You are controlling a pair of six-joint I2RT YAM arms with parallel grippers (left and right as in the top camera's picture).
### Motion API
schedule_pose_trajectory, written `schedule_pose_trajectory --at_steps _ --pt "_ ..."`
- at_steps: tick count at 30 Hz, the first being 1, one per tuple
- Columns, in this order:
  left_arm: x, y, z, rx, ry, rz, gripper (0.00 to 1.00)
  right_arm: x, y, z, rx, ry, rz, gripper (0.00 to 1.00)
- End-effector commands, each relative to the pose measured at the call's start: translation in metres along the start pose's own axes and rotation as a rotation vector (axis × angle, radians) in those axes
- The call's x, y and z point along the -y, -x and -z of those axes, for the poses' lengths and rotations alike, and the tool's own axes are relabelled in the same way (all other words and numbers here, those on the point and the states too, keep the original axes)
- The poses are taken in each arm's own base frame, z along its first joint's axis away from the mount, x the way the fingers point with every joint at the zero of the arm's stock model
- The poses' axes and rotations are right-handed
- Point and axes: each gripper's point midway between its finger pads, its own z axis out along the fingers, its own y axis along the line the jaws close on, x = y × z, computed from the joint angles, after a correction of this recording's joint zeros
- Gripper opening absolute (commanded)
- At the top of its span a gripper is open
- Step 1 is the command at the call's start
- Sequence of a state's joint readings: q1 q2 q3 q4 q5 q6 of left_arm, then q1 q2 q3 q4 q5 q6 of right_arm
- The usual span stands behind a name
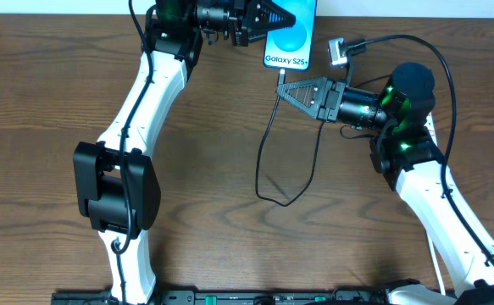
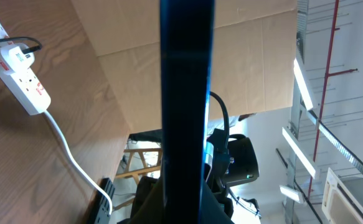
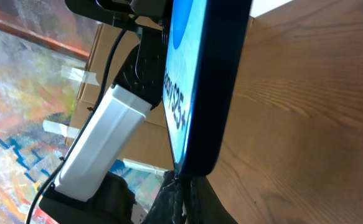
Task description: Plug charger to phone and switch on socket
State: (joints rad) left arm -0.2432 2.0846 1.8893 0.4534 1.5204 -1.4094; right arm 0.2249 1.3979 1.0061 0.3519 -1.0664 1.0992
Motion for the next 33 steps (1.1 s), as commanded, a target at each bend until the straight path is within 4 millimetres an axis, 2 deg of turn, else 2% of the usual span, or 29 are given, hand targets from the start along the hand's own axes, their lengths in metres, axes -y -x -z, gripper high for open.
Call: schedule_pose_trajectory --at_steps 1,33 --pt "0.0301 -0.0071 0.0019 -0.014 -0.008 -0.103 0.07 -0.0016 0.0038 0.003 0.011 -0.001 0.003 0.01" --pt "0.0301 -0.0071 0.0019 -0.014 -0.009 -0.131 0.07 -0.0004 0.0061 0.0059 0.017 -0.004 -0.002 0.01"
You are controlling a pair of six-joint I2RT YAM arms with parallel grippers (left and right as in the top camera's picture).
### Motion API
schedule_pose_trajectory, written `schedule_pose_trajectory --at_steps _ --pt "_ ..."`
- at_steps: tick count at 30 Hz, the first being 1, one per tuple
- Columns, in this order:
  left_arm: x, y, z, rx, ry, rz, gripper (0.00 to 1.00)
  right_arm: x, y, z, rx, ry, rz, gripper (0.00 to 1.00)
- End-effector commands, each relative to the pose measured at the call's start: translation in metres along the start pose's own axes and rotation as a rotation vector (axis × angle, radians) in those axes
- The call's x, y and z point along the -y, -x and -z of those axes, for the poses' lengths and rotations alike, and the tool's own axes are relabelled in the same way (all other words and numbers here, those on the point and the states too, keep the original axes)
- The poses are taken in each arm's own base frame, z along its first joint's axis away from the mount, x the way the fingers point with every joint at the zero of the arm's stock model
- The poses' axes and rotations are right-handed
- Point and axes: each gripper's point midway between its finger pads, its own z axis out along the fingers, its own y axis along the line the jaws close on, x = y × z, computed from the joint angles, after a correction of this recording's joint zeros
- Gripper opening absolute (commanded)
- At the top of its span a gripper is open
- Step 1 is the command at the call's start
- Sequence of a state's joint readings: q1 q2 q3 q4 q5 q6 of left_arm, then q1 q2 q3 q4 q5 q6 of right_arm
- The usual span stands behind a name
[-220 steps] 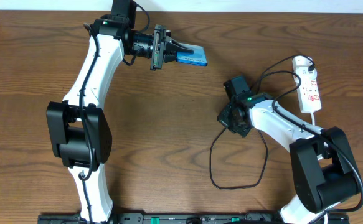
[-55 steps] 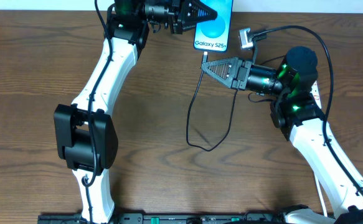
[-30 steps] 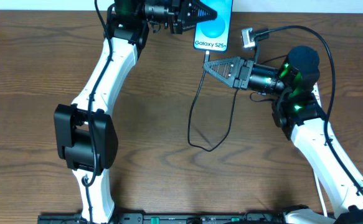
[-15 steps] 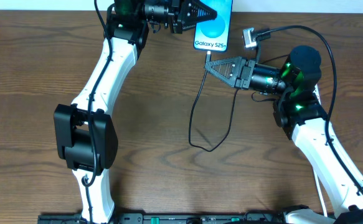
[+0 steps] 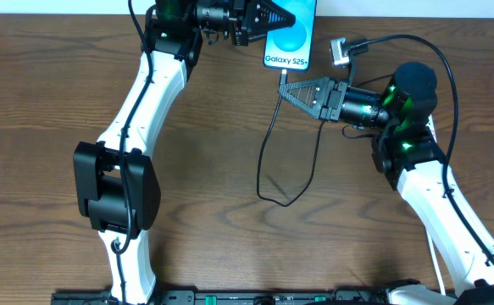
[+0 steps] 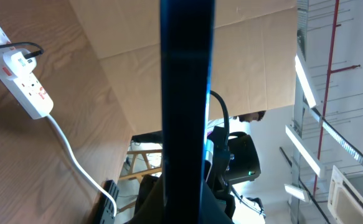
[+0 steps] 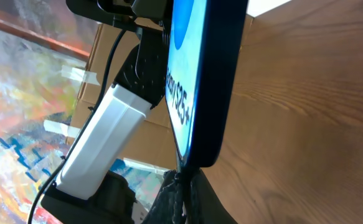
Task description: Plug charger to phone and switch on socket
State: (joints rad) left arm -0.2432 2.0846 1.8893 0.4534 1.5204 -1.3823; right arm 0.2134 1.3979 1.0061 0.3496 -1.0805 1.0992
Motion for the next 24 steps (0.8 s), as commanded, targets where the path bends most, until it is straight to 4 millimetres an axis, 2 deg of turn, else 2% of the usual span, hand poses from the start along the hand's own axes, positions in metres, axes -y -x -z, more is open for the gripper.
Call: schedule_pose_trajectory --at_steps 1,24 --pt "0.0303 -0.0062 0.0019 -0.013 -0.009 -0.103 0.07 -0.0012 0.0052 0.003 0.019 -0.004 0.0 0.01" --pt "0.0303 -0.0063 0.0019 -0.014 -0.009 -0.118 0.07 -0.0005 0.0067 0.0035 0.027 -0.008 -0.007 0.01"
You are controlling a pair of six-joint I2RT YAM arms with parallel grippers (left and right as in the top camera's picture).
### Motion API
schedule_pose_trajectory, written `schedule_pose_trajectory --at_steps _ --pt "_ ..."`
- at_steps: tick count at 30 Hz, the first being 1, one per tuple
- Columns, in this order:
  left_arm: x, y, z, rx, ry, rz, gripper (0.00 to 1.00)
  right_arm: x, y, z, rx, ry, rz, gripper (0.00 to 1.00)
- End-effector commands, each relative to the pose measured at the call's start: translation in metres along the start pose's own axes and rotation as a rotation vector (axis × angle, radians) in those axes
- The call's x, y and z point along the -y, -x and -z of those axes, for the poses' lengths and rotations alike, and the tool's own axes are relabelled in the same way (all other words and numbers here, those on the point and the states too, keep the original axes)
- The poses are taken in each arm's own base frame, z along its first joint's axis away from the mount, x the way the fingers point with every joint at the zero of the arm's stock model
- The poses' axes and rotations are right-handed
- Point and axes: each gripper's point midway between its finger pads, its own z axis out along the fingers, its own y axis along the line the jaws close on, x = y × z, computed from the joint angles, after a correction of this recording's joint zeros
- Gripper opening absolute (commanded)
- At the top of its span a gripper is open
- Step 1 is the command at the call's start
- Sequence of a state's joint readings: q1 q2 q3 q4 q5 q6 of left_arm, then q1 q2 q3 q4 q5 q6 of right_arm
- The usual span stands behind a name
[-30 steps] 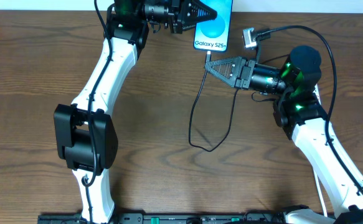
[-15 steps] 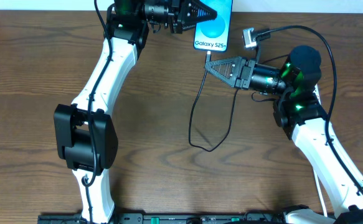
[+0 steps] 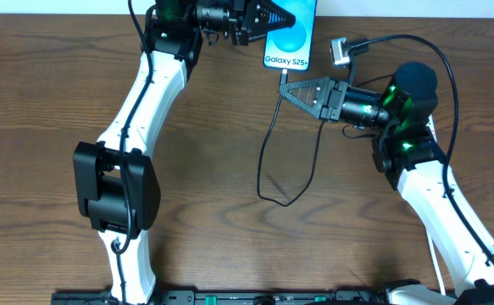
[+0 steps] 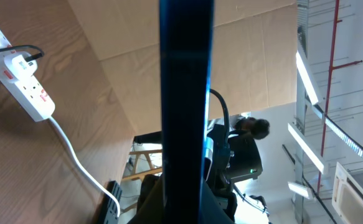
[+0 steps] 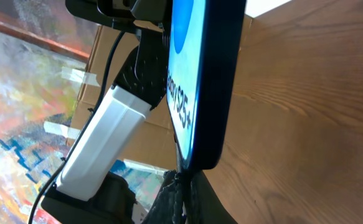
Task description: Plug charger to phone and switch on socket
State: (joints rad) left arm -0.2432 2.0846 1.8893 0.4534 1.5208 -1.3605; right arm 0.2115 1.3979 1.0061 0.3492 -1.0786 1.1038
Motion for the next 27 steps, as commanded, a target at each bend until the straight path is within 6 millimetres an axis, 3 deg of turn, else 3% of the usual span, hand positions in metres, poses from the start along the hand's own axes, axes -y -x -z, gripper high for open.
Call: schedule_pose_trajectory --at_steps 1,27 --pt "0.0304 -0.0056 0.0019 -0.013 -0.009 -0.097 0.07 -0.0009 0.0059 0.003 0.024 -0.006 -0.001 0.01" --pt "0.0306 -0.0095 0.002 -0.036 -0.012 -0.096 0.07 0.0016 0.0115 0.0033 0.056 -0.021 -0.013 0.01"
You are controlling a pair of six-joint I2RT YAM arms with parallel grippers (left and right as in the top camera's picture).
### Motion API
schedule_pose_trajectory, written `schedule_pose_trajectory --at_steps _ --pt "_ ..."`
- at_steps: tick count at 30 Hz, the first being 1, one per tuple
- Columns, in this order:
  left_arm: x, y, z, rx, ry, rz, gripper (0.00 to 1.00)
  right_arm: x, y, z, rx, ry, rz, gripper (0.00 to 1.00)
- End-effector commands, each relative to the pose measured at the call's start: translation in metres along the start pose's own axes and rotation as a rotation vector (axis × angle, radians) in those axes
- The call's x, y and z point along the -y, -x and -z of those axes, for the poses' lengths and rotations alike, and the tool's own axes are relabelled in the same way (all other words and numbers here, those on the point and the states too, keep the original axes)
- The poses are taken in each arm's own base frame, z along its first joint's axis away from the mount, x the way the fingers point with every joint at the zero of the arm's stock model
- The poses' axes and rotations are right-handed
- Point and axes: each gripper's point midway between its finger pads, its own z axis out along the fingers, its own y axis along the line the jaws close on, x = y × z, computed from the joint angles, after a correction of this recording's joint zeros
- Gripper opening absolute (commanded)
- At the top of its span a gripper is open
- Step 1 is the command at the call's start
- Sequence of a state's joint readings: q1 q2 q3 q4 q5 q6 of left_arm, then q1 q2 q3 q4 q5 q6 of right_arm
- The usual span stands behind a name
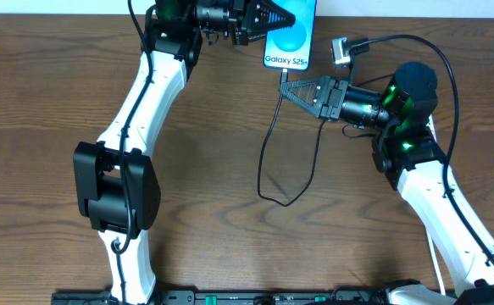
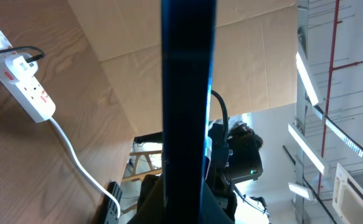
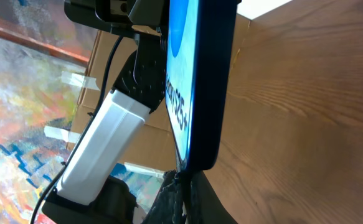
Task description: Plug charger to phone and switch on socket
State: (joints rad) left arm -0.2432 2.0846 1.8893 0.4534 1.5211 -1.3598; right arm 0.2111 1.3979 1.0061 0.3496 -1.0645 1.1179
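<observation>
My left gripper [image 1: 270,19] is shut on the phone [image 1: 288,41], which is held at the table's far edge with its blue "Galaxy S25+" screen facing up. The left wrist view shows the phone [image 2: 187,93] edge-on as a dark bar. My right gripper [image 1: 285,87] is shut on the charger plug [image 1: 282,75] just below the phone's bottom edge. In the right wrist view the plug [image 3: 181,175] meets the bottom end of the phone [image 3: 206,81]; whether it is seated I cannot tell. The white socket strip [image 2: 20,73] lies off to the side, a black lead plugged in.
The black charger cable [image 1: 268,152] hangs from the plug and loops on the brown table [image 1: 213,220] near the middle. Part of the socket strip [image 1: 340,51] shows right of the phone. A white cord [image 2: 75,158] trails from the strip.
Hardly anything differs. My right gripper with the plug sits a trace closer under the phone's bottom edge. The left gripper and phone have not moved.
At every earlier moment my left gripper held the phone at the far edge and my right gripper held the plug at the phone's bottom end. Only small shifts of the right gripper and of the phone's angle show between them.
</observation>
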Motion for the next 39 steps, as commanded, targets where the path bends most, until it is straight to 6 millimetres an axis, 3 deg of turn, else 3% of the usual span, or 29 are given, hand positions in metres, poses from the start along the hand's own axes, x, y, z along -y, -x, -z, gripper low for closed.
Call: schedule_pose_trajectory --at_steps 1,39 --pt "0.031 -0.01 0.002 -0.038 -0.012 -0.096 0.07 0.0 0.009 0.003 0.043 -0.014 -0.002 0.01" --pt "0.03 -0.012 0.001 -0.049 -0.013 -0.08 0.07 0.002 0.032 0.01 0.157 -0.037 0.017 0.01"
